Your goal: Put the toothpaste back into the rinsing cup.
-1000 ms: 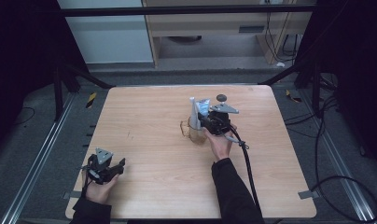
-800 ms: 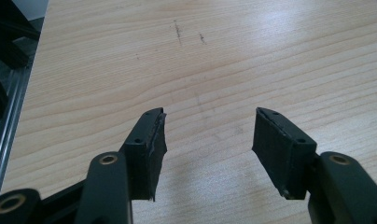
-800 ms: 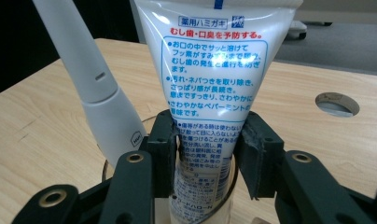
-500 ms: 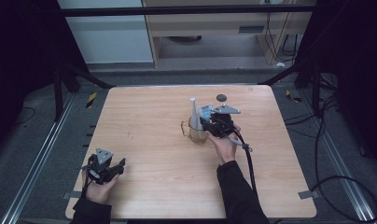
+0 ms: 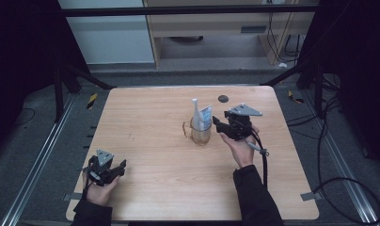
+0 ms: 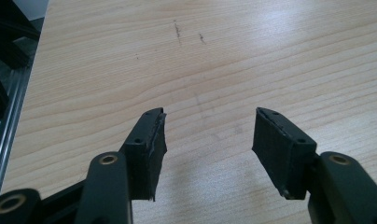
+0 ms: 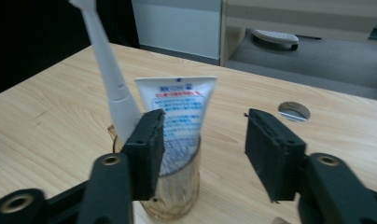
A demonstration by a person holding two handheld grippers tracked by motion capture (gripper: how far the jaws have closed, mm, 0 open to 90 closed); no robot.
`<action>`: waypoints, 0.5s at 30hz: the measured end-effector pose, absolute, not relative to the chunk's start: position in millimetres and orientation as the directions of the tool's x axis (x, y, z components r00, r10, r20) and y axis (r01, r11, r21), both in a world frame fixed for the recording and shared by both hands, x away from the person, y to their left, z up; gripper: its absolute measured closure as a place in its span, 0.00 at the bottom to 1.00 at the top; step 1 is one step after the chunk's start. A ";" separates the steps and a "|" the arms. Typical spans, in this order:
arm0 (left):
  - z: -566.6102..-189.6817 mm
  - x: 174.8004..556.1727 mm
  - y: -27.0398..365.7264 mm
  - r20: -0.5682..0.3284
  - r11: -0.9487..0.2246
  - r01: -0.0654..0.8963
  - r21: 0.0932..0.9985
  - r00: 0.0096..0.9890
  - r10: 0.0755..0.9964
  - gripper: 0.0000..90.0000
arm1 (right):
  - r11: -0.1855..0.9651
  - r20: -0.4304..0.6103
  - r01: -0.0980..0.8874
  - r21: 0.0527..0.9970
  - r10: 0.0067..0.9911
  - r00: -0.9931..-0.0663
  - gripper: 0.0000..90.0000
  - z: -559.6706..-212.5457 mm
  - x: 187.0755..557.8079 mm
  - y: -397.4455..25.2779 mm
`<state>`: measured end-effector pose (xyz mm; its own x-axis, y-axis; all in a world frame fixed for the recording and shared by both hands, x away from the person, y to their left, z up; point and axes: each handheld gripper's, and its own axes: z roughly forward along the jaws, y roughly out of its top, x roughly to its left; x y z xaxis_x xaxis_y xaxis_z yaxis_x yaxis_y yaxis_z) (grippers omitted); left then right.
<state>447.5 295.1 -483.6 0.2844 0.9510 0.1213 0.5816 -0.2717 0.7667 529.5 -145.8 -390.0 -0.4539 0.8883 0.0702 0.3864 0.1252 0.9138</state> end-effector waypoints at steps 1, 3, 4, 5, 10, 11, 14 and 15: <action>-483.6 447.5 295.1 0.120 -0.271 0.582 0.767 0.284 0.951 0.47 | 0.119 0.078 0.390 0.913 0.887 -0.454 0.47 -390.8 526.8 -151.1; -483.7 447.5 295.1 0.118 -0.270 0.582 0.767 0.286 0.951 0.47 | 0.119 0.085 0.404 0.907 0.887 -0.453 0.42 -394.4 520.7 -160.3; -483.8 447.4 295.0 0.117 -0.271 0.583 0.766 0.287 0.951 0.47 | 0.122 0.084 0.406 0.905 0.887 -0.454 0.40 -397.3 517.4 -164.2; -483.9 447.3 295.0 0.116 -0.270 0.583 0.766 0.288 0.951 0.47 | 0.131 0.079 0.412 0.902 0.888 -0.454 0.38 -400.5 514.1 -168.2; -483.7 446.8 294.7 0.114 -0.269 0.582 0.767 0.290 0.950 0.47 | 0.139 0.067 0.429 0.893 0.900 -0.432 0.29 -413.5 499.8 -187.5; -483.7 446.8 295.0 0.114 -0.270 0.583 0.766 0.290 0.950 0.47 | 0.133 0.071 0.427 0.894 0.900 -0.430 0.28 -415.4 496.3 -191.2; -484.0 447.1 295.3 0.112 -0.269 0.585 0.765 0.291 0.950 0.47 | 0.142 0.066 0.435 0.889 0.901 -0.430 0.25 -422.7 486.4 -201.9; -484.0 447.1 295.3 0.111 -0.269 0.585 0.765 0.292 0.950 0.47 | 0.149 0.065 0.441 0.885 0.899 -0.434 0.24 -425.8 483.1 -204.9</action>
